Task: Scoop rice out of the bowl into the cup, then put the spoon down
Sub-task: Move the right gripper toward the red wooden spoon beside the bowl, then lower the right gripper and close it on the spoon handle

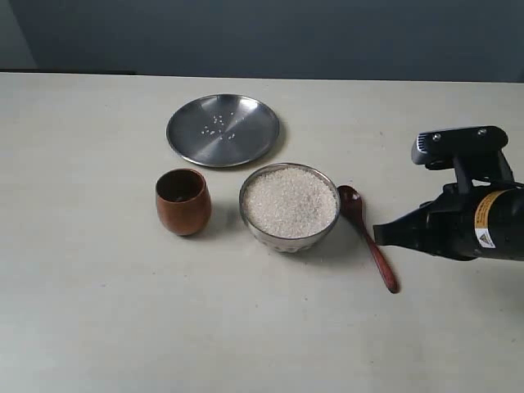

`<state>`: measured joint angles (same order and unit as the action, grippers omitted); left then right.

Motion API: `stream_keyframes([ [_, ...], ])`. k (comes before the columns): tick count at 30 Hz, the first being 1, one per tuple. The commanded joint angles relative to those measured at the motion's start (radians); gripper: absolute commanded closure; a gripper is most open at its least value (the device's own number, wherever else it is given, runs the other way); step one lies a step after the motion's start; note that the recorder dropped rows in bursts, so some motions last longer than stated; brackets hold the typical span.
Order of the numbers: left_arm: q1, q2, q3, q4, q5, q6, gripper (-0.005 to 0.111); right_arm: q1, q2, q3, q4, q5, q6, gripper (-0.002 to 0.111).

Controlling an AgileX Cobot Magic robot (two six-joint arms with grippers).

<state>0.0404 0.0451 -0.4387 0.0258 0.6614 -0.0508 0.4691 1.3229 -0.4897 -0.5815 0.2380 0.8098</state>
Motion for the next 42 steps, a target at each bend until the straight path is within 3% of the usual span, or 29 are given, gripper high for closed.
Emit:
stream_keyframes([
  [1,0.002,0.007,-0.009,-0.006,0.000,-0.009,0.106,0.009,0.035,-0.004,0.001,-0.015,-0.009,0.108],
  [11,0.002,0.007,-0.009,-0.006,0.000,-0.009,0.106,0.025,0.124,-0.004,0.033,-0.045,-0.129,0.107],
  [17,0.002,0.007,-0.009,-0.006,0.000,-0.009,0.106,0.092,0.148,-0.004,0.005,-0.124,-0.126,0.094],
  [25,0.002,0.007,-0.009,-0.006,0.000,-0.009,0.106,0.092,0.148,0.060,0.003,-0.169,-0.084,0.109],
  [38,0.002,0.007,-0.009,-0.001,0.000,-0.009,0.106,0.089,0.148,0.077,0.004,-0.264,-0.084,0.109],
  [42,0.002,0.007,-0.009,-0.001,0.000,-0.009,0.106,0.034,0.148,0.075,0.007,-0.288,-0.085,0.109],
])
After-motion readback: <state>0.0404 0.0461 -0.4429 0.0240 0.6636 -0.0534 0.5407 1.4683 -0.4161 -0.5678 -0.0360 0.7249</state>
